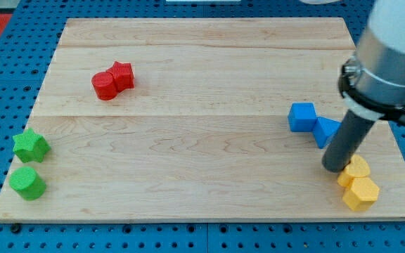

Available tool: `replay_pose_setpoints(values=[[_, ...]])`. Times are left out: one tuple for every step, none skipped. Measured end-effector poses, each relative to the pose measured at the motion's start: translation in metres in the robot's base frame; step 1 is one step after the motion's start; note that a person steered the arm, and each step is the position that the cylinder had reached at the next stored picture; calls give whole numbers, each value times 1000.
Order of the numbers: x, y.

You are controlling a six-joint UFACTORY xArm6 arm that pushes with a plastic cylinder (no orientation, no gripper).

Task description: Push the blue cube to the top left

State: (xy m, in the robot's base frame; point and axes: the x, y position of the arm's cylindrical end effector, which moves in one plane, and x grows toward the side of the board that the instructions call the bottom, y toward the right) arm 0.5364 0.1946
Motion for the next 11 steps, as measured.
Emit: replay_pose_setpoints(values=[[-39,4],[-82,4],[-108,3],[-51,25],[-22,26],[-49,-9],[-91,-36],[-131,-56],[-127,-71],[-85,-77],[-63,-55]])
